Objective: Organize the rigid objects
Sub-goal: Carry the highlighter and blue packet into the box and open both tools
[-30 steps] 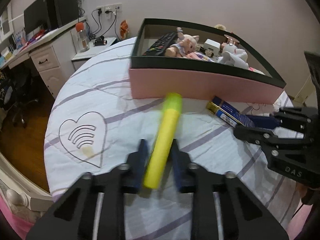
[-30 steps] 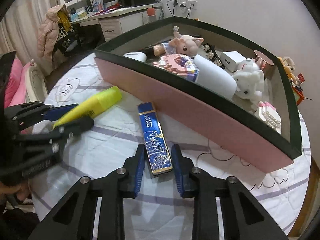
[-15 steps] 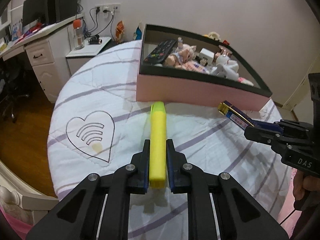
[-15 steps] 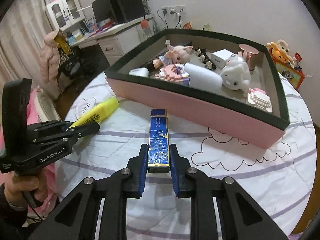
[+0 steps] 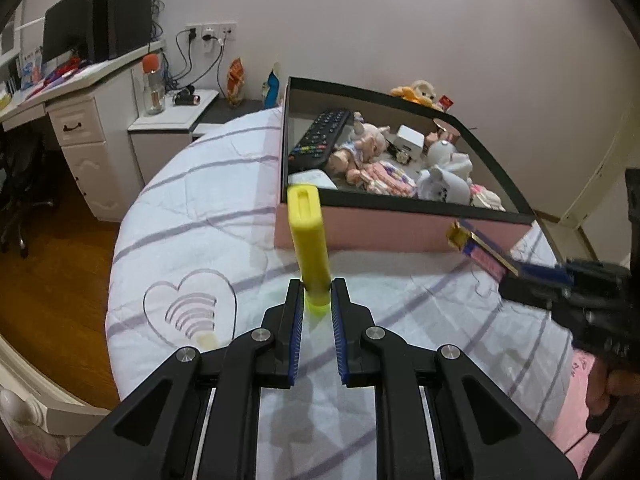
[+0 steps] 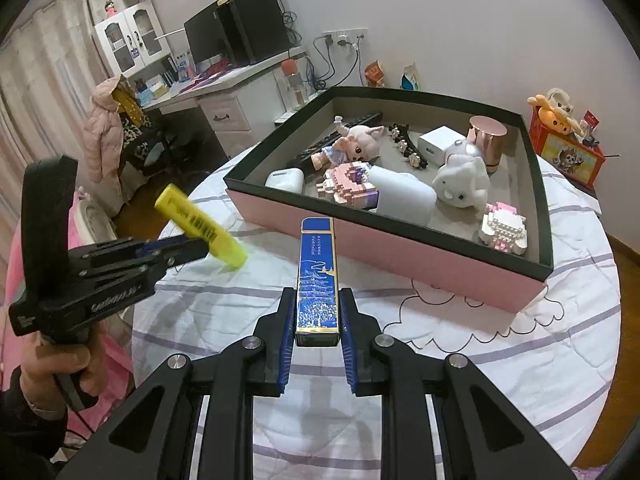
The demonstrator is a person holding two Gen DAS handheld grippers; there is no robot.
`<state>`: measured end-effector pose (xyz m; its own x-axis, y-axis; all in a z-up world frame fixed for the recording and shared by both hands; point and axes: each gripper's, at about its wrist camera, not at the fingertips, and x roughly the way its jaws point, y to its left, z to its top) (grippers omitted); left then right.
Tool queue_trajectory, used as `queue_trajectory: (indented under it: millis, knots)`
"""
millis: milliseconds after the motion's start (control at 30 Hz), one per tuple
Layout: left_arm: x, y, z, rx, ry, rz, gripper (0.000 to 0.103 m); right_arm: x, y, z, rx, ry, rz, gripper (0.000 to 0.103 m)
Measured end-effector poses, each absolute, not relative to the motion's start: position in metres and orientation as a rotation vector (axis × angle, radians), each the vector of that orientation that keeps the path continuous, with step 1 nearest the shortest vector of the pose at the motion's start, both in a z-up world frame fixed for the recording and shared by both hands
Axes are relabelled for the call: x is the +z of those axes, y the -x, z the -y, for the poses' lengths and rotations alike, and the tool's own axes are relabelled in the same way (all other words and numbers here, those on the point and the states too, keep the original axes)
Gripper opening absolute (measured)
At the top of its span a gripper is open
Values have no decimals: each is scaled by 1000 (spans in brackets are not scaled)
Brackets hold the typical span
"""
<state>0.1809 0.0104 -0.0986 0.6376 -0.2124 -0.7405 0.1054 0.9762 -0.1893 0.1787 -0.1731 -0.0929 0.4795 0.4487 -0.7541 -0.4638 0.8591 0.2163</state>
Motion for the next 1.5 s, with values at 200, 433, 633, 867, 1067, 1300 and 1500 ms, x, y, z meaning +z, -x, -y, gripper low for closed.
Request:
queue_trajectory:
  millis: [200,433,633,867,1067,1300,1500]
  knots:
    - [-116,-214,-7,-174,137,-903,26,-96,-181,170,563,24,-922,21]
    - [-123,-225,-10,-192,209,-893,18,-96,-182,175,548,26,-924,21]
    - [-105,-210,-11,-201,197,-843,18,-92,-183,179,541,13,-912,21]
    - [-68,-204,-5,-236,164,-779,18,-72,-185,187,522,1,-859,21]
    - [-33,-225,10,-285,123,-735,18,-43,-210,201,476,-11,-813,21]
    - [-15,-265,32,-334,88,-745,18,-26,-250,209,435,-31,-813,21]
    - [-20,-298,59,-385,54,-792,18,-30,-285,209,412,-49,-844,21]
